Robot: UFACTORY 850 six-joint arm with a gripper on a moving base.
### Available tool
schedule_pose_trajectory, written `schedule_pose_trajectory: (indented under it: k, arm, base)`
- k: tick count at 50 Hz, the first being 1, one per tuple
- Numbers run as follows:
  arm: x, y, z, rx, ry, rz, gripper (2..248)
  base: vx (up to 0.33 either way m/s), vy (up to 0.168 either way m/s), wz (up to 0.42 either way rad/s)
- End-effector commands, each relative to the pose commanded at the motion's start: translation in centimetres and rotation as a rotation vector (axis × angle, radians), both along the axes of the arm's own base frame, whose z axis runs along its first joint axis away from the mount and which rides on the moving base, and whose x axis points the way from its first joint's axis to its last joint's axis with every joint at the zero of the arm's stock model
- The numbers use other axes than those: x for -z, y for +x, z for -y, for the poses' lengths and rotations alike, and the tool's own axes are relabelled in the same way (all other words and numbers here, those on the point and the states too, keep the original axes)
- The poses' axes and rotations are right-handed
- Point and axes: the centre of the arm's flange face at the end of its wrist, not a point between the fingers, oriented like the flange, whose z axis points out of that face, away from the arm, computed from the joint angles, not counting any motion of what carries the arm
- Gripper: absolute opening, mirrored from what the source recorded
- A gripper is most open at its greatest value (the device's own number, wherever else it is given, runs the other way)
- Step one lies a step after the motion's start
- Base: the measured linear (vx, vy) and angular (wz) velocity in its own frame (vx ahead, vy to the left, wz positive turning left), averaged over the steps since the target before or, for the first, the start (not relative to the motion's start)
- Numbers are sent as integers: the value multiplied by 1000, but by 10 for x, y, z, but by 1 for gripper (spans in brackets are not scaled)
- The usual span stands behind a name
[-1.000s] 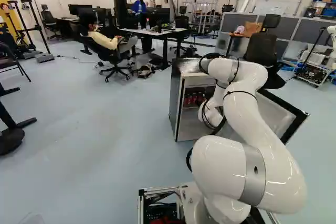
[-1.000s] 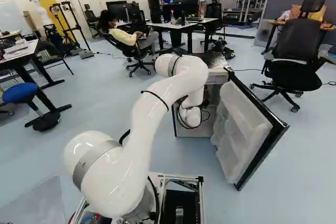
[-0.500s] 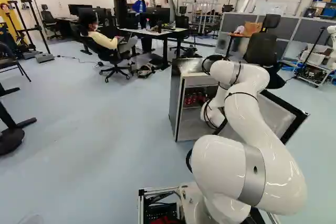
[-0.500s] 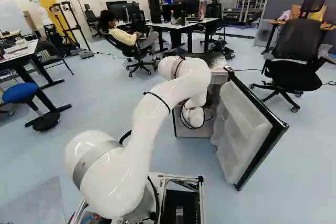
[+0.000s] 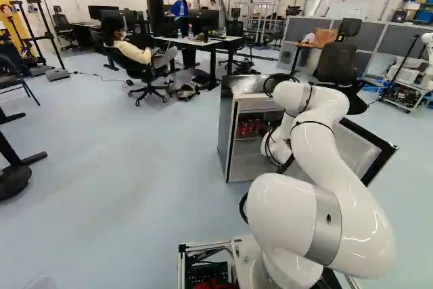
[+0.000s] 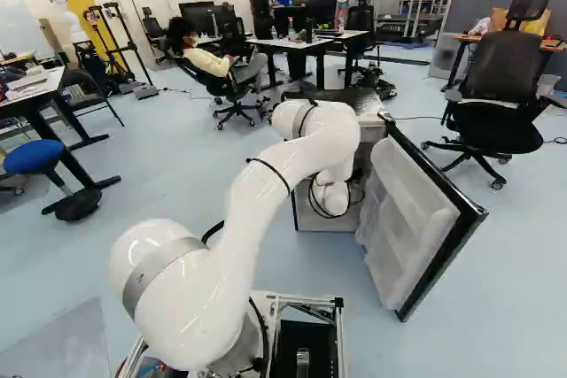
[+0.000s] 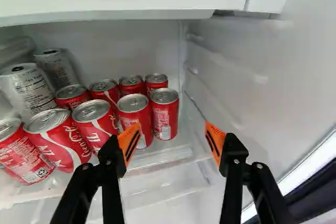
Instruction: Grab a drink from the fridge
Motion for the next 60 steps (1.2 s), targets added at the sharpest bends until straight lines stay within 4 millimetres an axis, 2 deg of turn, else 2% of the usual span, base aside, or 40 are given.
schedule_pose_trajectory:
  k: [18,60]
  arm:
    - [6,14,8,-1,-16,28,181]
    - [23,46,10,-20,-39,42,181]
  base:
    - [0,0,0]
    - [0,0,0]
